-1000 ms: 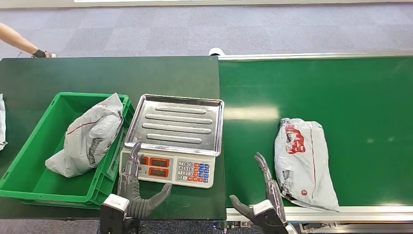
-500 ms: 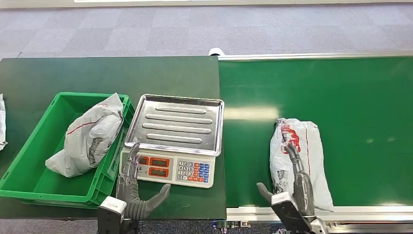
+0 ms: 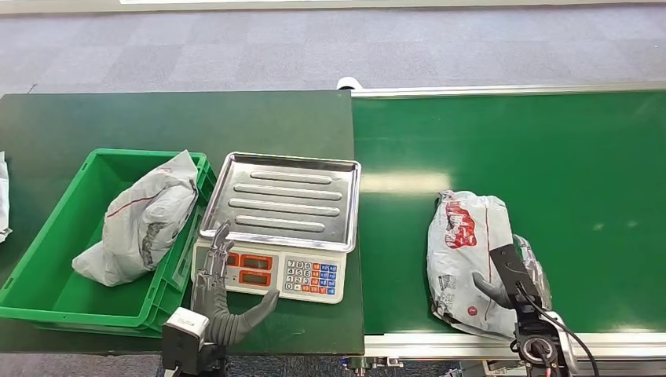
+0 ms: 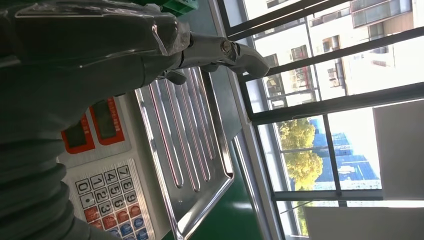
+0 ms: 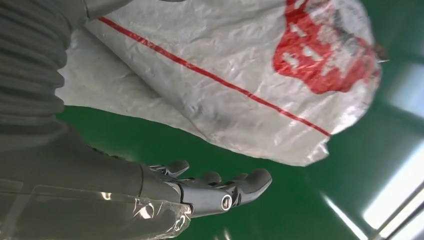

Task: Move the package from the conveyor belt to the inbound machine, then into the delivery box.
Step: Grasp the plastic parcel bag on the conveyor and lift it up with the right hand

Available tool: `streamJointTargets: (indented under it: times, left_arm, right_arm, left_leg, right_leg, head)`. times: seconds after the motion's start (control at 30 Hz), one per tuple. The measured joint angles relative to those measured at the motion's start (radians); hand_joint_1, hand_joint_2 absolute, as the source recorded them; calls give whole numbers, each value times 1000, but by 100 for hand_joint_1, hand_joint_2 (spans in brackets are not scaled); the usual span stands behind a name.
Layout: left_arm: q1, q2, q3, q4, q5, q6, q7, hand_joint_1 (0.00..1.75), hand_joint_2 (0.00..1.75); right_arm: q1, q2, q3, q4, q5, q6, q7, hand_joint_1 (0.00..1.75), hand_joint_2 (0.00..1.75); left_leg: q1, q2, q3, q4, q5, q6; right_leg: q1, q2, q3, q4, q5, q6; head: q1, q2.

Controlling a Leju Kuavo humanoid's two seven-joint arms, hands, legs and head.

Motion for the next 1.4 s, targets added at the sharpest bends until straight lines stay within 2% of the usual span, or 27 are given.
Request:
streamJointTargets:
  times: [0.17,0.2,0.3,0.33,0.53,0.73,0.9,1.07,1.2,1.3,1.4]
  left_arm:
    - [-12,0,0,4,0,10,6,0,175]
    - [-15,0,0,6,0,11,7,0,175]
    - [-24,0,0,15,0,16,8,0,175]
    - [-29,0,0,18,0,16,8,0,175]
    - [-47,0,5,28,-2,17,12,0,175]
    - [-43,0,18,25,-16,29,16,0,175]
    - [-20,-2,27,7,-29,45,12,0,175]
    - [-6,-3,31,-5,-35,51,-6,0,175]
    - [0,-3,32,-10,-35,54,-15,0,175]
    - [3,-2,32,-10,-36,72,-25,0,175]
    - [4,0,34,-11,-37,87,-38,0,175]
  right_arm:
    - [-78,-18,-20,157,49,46,77,0,175]
    - [-93,-20,-20,187,58,55,84,37,175]
    - [-139,-27,-20,276,77,95,90,168,175]
    - [-158,-29,-19,304,81,108,88,175,175]
    - [-236,-40,-17,415,85,118,57,175,175]
    - [-250,-23,-8,410,72,79,6,175,175]
    - [-214,11,15,250,14,35,-66,175,175]
    - [-175,42,46,19,-55,-67,-178,175,175]
    - [-148,60,67,-119,-75,-115,-218,175,175]
    - [-120,72,90,-211,-79,-199,-270,175,175]
    - [-100,82,131,-298,-68,-259,-282,175,175]
  left_leg:
    - [0,0,0,0,0,0]
    - [0,0,0,0,0,0]
    - [0,1,1,0,0,0]
    - [0,2,2,0,0,0]
    - [0,5,7,0,-1,0]
    - [0,4,7,0,0,0]
    - [0,3,4,0,0,0]
    - [0,3,1,0,0,0]
    - [0,2,1,0,0,0]
    - [0,1,1,0,0,0]
    - [0,1,1,0,0,0]
  right_leg:
    - [0,0,0,0,0,0]
    - [0,0,0,0,0,0]
    - [0,0,1,0,0,0]
    - [0,1,2,0,0,0]
    - [0,4,7,0,0,0]
    - [0,4,6,0,1,0]
    - [0,3,4,1,1,-1]
    - [0,3,1,1,0,0]
    - [0,3,1,0,0,0]
    - [0,2,1,0,0,0]
    - [0,2,1,0,0,0]
  head:
    - [0,0]
    - [0,0]
    - [0,0]
    - [0,0]
    - [1,0]
    - [0,0]
    - [0,0]
    - [0,0]
    - [0,0]
    - [0,0]
    - [0,0]
